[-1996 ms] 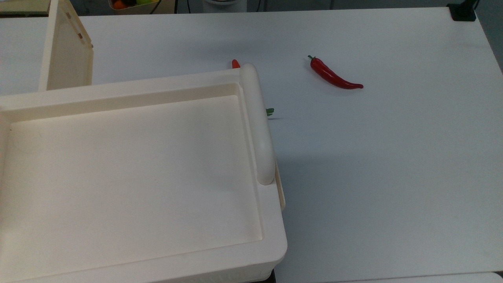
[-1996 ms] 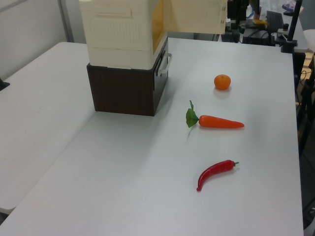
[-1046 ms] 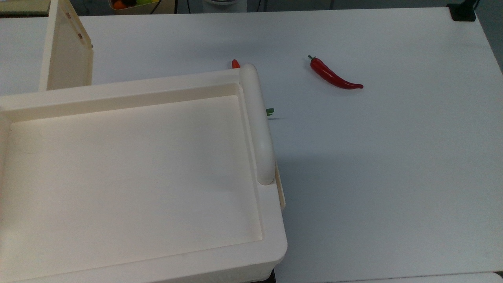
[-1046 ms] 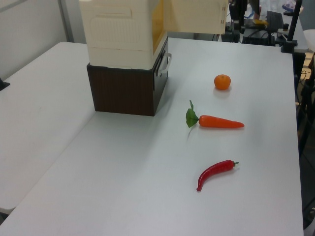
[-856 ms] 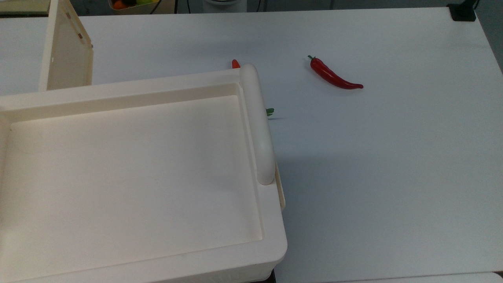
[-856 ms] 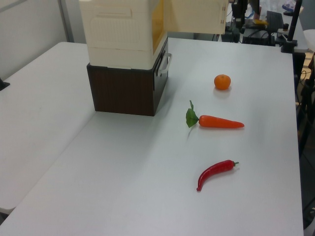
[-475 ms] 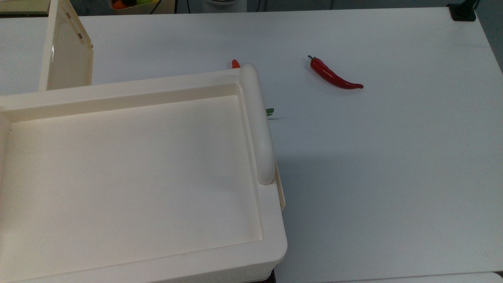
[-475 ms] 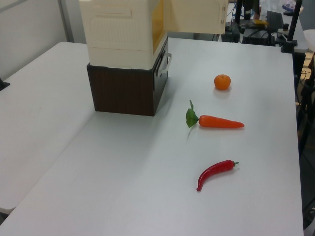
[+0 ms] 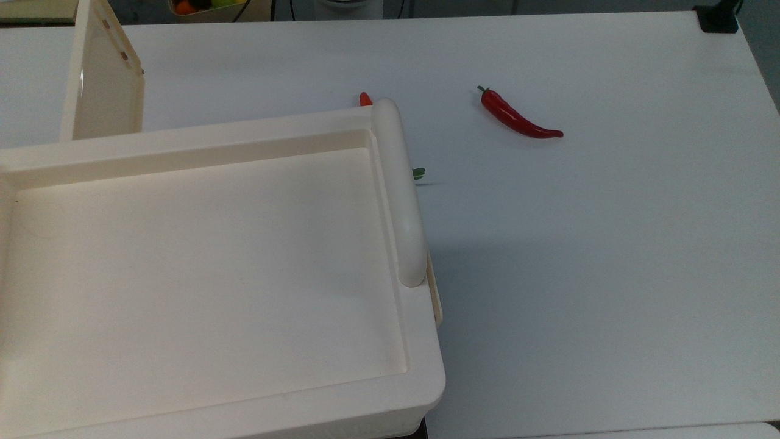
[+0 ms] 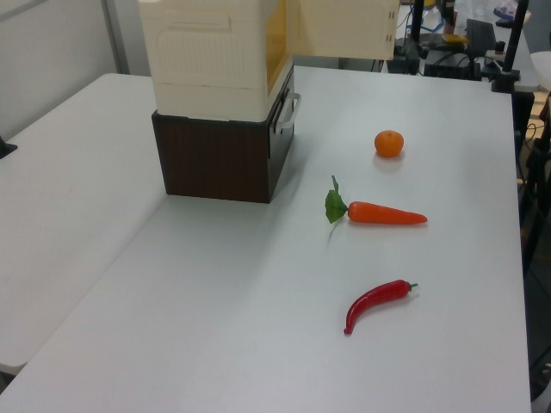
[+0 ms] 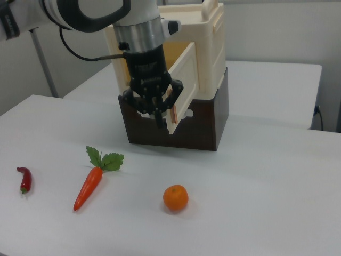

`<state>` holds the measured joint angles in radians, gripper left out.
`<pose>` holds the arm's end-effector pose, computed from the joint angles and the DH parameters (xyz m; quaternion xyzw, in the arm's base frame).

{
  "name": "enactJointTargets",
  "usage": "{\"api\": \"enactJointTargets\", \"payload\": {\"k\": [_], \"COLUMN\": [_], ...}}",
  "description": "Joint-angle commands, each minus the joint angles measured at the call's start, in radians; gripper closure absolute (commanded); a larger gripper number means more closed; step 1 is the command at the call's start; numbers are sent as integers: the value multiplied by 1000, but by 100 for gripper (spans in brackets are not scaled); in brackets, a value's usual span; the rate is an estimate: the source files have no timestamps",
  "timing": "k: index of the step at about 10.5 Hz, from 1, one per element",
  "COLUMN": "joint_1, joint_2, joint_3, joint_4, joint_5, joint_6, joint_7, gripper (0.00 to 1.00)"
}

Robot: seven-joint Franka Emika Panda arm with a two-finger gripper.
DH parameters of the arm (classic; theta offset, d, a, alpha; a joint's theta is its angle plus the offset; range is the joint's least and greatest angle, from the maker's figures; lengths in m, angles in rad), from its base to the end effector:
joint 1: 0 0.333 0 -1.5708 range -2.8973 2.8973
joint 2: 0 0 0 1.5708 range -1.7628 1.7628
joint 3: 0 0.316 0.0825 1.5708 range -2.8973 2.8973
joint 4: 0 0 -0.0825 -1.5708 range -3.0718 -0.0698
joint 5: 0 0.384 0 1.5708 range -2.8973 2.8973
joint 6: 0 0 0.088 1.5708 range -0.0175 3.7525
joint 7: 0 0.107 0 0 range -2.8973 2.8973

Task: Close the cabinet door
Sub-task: 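Push the cream door with the gripper, swinging it toward the cabinet front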

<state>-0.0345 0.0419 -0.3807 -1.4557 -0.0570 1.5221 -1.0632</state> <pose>0.5140 -0.2279 0.6527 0.9477 0.3167 -0.0142 0.0360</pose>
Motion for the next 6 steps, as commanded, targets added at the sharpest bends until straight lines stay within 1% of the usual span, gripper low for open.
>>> {"api": "enactJointTargets", "payload": {"k": [1, 2, 4, 6], "joint_1": [15, 15, 16, 21], "joint_2": [24, 42, 122, 182], "joint_3": [-41, -49, -63, -63], "joint_4": [-20, -21, -22, -22], "joint_5": [8, 20, 97, 140], "joint_6": [157, 232, 414, 528], "joint_7": [-145, -179, -237, -279], "gripper": [100, 100, 100, 100]}}
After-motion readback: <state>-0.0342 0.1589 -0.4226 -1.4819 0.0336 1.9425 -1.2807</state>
